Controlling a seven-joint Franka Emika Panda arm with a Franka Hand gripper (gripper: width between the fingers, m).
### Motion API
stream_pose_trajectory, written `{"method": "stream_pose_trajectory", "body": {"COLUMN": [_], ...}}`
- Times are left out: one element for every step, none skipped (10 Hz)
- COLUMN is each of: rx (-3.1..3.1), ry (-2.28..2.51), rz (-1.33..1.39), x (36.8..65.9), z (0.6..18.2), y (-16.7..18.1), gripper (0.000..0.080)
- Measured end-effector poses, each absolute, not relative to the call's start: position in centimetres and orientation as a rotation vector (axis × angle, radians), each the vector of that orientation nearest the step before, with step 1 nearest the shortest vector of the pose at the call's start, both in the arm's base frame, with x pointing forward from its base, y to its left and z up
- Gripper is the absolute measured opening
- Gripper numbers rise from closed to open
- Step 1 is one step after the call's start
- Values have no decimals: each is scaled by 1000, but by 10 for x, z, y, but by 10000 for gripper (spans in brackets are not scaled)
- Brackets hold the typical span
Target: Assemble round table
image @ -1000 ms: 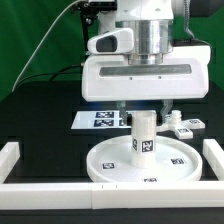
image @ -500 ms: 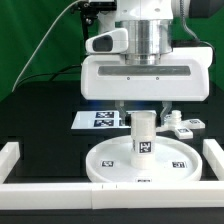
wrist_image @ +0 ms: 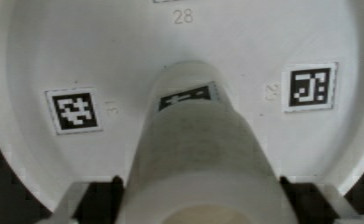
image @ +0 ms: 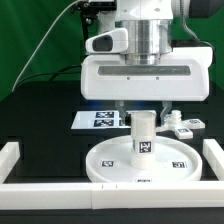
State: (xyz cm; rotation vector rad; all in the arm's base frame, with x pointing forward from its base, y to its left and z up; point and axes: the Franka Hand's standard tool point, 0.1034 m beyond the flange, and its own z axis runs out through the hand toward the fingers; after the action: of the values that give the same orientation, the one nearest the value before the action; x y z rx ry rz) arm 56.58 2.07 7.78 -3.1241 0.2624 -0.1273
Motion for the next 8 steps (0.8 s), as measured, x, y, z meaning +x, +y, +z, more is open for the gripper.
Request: {"method": "stream_pose_trajectory", "body": {"rx": [-3124, -3124, -3123, -3098, -3066, -3047, -3000, -2961], "ry": [262, 262, 269, 435, 589, 669, 846, 965], "rz": [-127, -127, -126, -121, -90, -62, -51, -49], "x": [566, 566, 566, 566, 566, 567, 567, 566], "z": [78, 78, 78, 78, 78, 78, 78, 78], "y": [21, 21, 21, 24, 27, 29, 32, 34], "gripper": [406, 406, 406, 406, 406, 406, 406, 406]}}
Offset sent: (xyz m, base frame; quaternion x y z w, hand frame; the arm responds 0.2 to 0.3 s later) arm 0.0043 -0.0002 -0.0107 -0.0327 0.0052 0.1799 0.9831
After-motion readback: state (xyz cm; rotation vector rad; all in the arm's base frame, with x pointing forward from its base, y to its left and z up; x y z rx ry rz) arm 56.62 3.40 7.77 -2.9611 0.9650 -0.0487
